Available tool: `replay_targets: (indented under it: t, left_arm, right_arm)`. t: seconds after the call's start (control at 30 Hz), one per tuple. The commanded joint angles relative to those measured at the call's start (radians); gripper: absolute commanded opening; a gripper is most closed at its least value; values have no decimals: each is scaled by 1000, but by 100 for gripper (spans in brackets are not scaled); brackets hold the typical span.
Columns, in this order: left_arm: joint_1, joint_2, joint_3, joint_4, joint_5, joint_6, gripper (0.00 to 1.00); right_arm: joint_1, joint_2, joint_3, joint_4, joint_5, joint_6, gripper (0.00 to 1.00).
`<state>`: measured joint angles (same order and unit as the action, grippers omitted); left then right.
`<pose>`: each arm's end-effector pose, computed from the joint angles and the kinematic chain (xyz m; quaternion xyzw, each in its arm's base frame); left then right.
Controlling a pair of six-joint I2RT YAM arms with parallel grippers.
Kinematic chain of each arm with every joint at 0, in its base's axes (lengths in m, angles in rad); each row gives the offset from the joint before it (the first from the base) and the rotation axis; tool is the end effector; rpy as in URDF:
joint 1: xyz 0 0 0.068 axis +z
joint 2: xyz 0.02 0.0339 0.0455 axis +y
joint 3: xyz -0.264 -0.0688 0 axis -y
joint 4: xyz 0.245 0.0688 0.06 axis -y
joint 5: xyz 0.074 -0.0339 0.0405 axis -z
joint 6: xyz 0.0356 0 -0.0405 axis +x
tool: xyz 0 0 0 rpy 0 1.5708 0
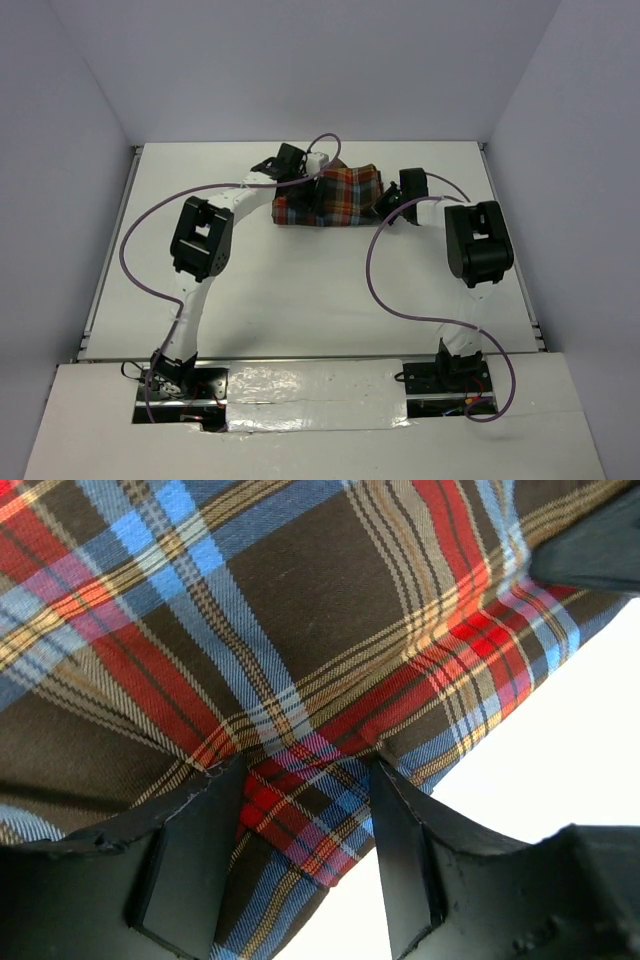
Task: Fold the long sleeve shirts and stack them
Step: Fold the shirt
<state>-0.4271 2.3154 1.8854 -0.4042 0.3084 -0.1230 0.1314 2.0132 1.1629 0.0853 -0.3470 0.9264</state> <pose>0.4680 -0.2249 0.1801 0.1943 0.9029 -0.2345 0.3035 0.4121 0.0667 0.1331 0.2884 0.8617 0.3320 0.2533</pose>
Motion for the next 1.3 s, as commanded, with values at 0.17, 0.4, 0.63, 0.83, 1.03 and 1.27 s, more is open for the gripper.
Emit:
replay_targets:
  t: [0.17, 0.4, 0.63, 0.83, 1.03, 1.27]
  left_arm:
    - [65, -83, -40, -110, -56, 75, 71]
    - [106, -172, 109, -160, 124, 55, 83]
    - [220, -342, -118, -184, 48, 11, 80]
    - [263, -324, -278, -78, 40, -36, 80]
    - [263, -237, -246, -21, 67, -62, 78]
    - [263, -189, -279, -5, 52, -86, 52]
  right_arm:
    - [-15, -90, -17, -148, 72, -43, 0]
    - [-10, -195, 6, -237, 60, -185, 5]
    - [-12, -291, -42, -320, 48, -199, 41]
    - [-12, -147, 58, -374, -12, -210, 52]
    - [-21, -94, 93, -360, 28, -181, 51]
    - [-29, -59, 84, -346, 49, -141, 50]
